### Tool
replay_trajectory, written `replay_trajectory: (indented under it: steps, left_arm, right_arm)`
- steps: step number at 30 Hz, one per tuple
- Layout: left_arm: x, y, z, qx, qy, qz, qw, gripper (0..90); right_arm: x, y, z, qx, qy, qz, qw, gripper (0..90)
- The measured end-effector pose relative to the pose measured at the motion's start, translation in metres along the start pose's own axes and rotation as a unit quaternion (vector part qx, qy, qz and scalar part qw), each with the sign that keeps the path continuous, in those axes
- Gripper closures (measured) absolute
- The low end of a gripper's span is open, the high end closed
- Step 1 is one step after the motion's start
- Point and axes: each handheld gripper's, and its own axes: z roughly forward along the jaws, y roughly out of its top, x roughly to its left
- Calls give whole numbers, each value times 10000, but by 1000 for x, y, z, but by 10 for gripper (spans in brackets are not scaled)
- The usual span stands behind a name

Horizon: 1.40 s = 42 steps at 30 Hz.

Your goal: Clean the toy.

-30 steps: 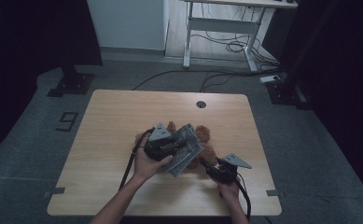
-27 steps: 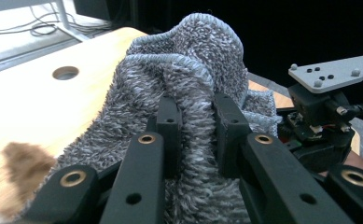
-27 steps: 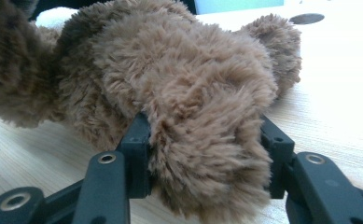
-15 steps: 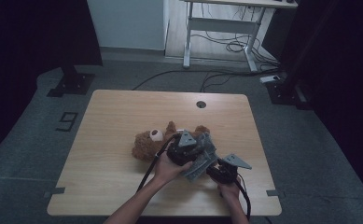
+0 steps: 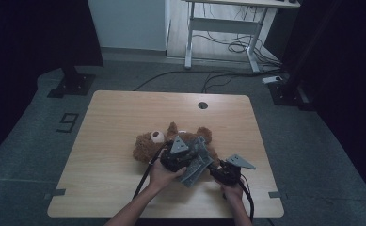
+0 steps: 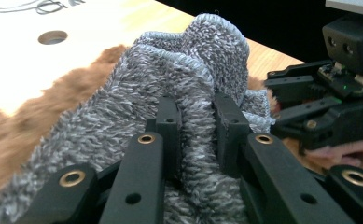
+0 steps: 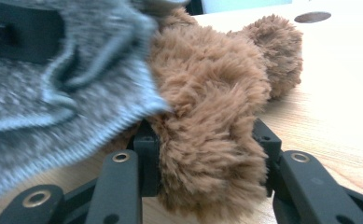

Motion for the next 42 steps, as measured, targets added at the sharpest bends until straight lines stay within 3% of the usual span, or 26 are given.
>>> replay_trajectory:
  steps: [4, 9, 10, 12, 16, 17, 19, 20, 22, 25, 30, 31, 33, 34, 35, 36, 37, 38, 41, 42]
  left_arm:
    - [8, -6, -12, -111, 115, -74, 9998, 750]
    - [22, -17, -33, -104, 515, -118, 9985, 749]
    - [31, -23, -43, -118, 664, -151, 9976, 750]
    - [41, -32, -55, -130, 755, -272, 9967, 750]
    - [57, -48, -74, -231, 791, -504, 9953, 754]
    - [64, -57, -87, -329, 834, -638, 9939, 754]
    - [70, -65, -99, -381, 1013, -718, 9915, 755]
    - [70, -65, -99, -381, 1013, -718, 9915, 755]
    - [81, -79, -109, -353, 1141, -934, 9884, 755]
    - [87, -86, -114, -380, 1184, -1107, 9860, 756]
    - [80, -72, -114, -507, 949, -1019, 9890, 757]
    - [70, -56, -108, -537, 790, -880, 9915, 757]
    - [59, -39, -99, -565, 684, -702, 9936, 757]
    - [59, -39, -99, -565, 684, -702, 9936, 757]
    - [47, -22, -88, -588, 541, -556, 9952, 757]
    - [47, -22, -88, -588, 541, -556, 9952, 756]
    - [33, -7, -76, -616, 264, -505, 9965, 756]
    - [25, 1, -70, -600, 115, -463, 9971, 756]
    - [0, 21, -48, -478, -76, -161, 9987, 755]
    - [0, 21, -48, -478, -76, -161, 9987, 755]
  right_arm:
    - [-1, 0, 0, -4, 37, 47, 10000, 580]
    - [-2, 1, -1, -7, 56, 73, 10000, 580]
    - [-3, 1, -1, -11, 68, 99, 9999, 581]
    - [-4, 0, -1, 3, 87, 105, 9999, 581]
    - [-5, 0, 0, 4, 129, 135, 9998, 581]
    - [-5, 0, 0, 3, 133, 133, 9998, 581]
    - [-4, 0, 0, 14, 123, 131, 9998, 580]
    - [-4, 0, 0, 14, 123, 131, 9998, 580]
    - [-4, -1, 1, 35, 133, 151, 9998, 580]
    - [-4, -1, 1, 36, 136, 161, 9998, 580]
    - [-4, -1, 2, 33, 118, 195, 9997, 579]
    - [-5, 0, 2, 33, 118, 184, 9998, 579]
    - [-4, -1, 2, 39, 114, 177, 9998, 579]
    - [-4, -1, 2, 39, 114, 177, 9998, 579]
    - [-4, -1, 2, 39, 105, 167, 9998, 579]
    - [-4, -1, 2, 34, 100, 160, 9998, 578]
    - [-4, -1, 2, 34, 98, 158, 9998, 578]
    - [-4, -1, 2, 34, 97, 157, 9998, 578]
    - [-4, -1, 2, 29, 114, 175, 9998, 578]
    - [-4, -1, 2, 40, 116, 167, 9998, 578]
